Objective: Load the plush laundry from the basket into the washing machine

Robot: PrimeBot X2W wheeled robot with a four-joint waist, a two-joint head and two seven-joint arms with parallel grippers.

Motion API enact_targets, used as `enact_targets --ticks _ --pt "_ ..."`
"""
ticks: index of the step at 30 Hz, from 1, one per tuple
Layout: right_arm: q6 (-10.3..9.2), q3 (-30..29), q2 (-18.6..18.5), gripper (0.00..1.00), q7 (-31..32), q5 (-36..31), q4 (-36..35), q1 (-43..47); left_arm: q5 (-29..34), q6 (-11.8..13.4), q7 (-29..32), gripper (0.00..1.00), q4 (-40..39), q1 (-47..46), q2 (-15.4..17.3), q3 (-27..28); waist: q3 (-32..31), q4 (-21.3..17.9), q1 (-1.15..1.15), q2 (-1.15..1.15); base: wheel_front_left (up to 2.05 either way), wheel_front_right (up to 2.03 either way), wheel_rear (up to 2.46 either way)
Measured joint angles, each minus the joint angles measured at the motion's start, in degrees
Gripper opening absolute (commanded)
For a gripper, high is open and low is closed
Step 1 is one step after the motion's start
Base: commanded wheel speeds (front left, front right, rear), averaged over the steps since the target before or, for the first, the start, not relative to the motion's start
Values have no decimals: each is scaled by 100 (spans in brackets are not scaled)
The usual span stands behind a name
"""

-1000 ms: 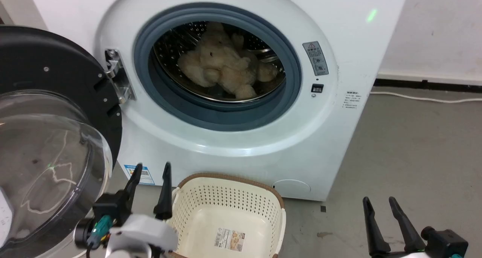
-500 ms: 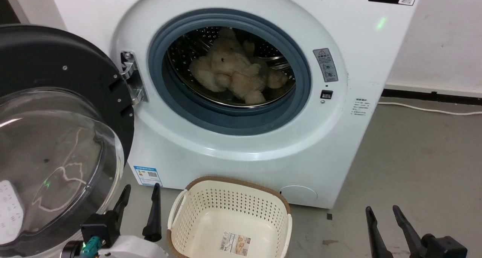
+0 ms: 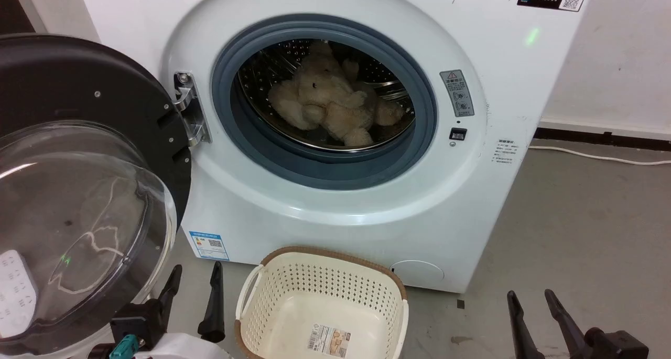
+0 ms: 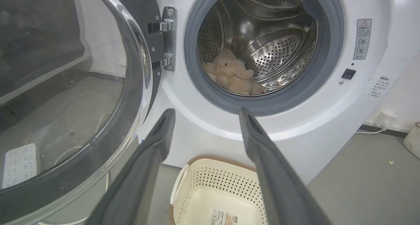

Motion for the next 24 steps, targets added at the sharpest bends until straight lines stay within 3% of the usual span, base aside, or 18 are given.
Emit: enact_targets --ticks 12,13,24 --pt "0 -3 0 100 25 -1 -18 -1 -85 3 -41 100 1 1 -1 -3 10 -3 0 0 0 0 0" --pt "0 -5 0 0 25 -2 -13 -1 -86 4 -34 0 2 1 -2 -3 10 -4 0 0 0 0 0" --pt "0 -9 0 0 89 -48 -12 -3 2 -10 18 0 1 -1 -26 27 24 -31 0 0 0 0 0"
